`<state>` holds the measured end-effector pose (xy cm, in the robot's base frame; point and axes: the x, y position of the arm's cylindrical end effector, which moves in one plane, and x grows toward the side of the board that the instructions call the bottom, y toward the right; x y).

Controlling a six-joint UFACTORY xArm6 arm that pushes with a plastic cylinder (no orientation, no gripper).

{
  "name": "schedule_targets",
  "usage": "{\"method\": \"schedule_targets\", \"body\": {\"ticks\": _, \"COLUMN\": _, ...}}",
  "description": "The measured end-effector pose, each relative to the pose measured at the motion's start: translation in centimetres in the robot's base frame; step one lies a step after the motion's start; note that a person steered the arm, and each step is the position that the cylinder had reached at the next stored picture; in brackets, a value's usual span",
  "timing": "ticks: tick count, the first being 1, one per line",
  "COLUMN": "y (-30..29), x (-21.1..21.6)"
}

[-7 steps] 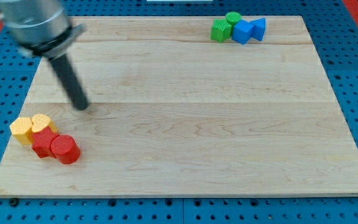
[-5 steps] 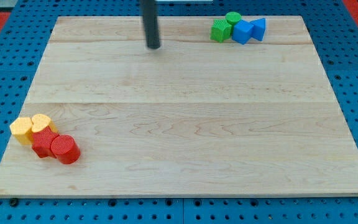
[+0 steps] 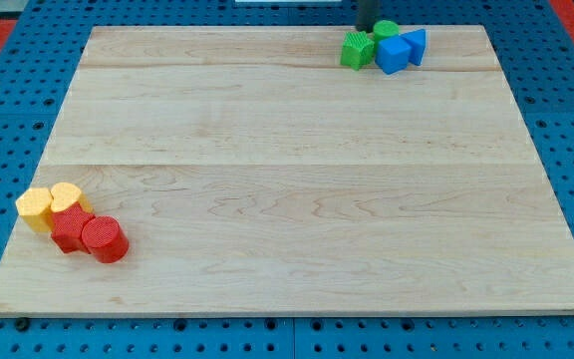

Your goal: Push the green star to the center

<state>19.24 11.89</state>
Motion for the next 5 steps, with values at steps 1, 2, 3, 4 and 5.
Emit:
{"method": "schedule_targets", "body": {"ticks": 1, "y": 0.8, "x": 0.0}}
{"method": "schedule_targets", "body": {"ticks": 2, "y": 5.4, "x": 0.0}}
{"method": "schedule_targets", "body": {"ticks": 3, "y": 8.4, "x": -0.1}}
{"method": "schedule_targets", "body": {"ticks": 4, "y": 9.6, "x": 1.5}}
{"method": "schedule_targets", "body": {"ticks": 5, "y": 7.3, "x": 1.9}}
